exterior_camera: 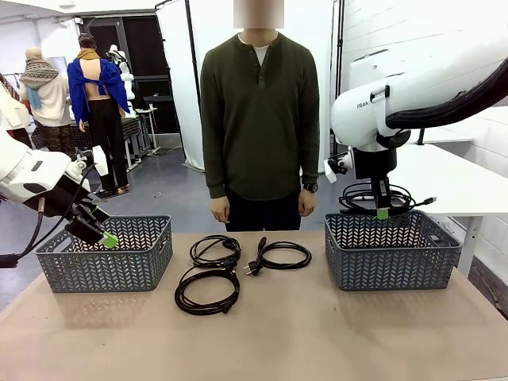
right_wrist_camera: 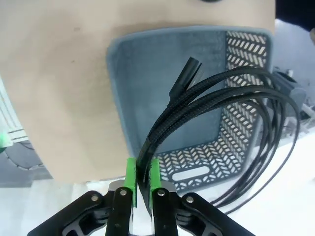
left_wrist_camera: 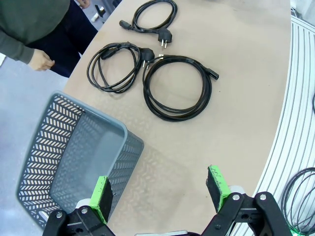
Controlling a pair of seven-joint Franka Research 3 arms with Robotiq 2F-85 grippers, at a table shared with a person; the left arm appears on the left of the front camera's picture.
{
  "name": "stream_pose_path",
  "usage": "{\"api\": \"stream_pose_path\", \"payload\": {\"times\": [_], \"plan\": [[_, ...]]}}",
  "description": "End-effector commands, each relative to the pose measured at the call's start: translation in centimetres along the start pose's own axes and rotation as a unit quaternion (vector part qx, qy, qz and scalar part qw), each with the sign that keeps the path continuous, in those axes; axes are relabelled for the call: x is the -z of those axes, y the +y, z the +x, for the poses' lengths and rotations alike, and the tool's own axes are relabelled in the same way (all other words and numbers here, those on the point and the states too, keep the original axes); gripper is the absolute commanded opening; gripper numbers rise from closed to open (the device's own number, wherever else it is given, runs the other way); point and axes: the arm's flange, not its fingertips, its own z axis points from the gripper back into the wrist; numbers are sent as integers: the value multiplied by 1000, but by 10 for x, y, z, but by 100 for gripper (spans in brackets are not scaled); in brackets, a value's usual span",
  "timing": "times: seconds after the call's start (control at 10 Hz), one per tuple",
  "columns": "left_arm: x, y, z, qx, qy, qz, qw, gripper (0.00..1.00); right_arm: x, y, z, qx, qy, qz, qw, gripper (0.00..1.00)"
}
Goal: Organize the cables according to human instructions.
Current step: Pick up a bundle of cables and place it in the basket indicated by the human.
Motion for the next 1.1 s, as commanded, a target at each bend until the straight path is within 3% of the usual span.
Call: {"api": "stream_pose_path", "payload": {"times": [0.0, 0.6, 1.0], "plan": [[1, 2, -2, 1, -6, -6, 1000, 100, 7, -3, 4, -8, -12, -2, 1000, 0], [1, 2, -2, 1, -6, -6, 1000, 100, 2, -1, 2, -1, -1, -2, 1000, 0], [1, 2, -2, 1, -6, -6, 1000, 100, 21, -25, -14, -20, -21, -2, 1000, 0]]}}
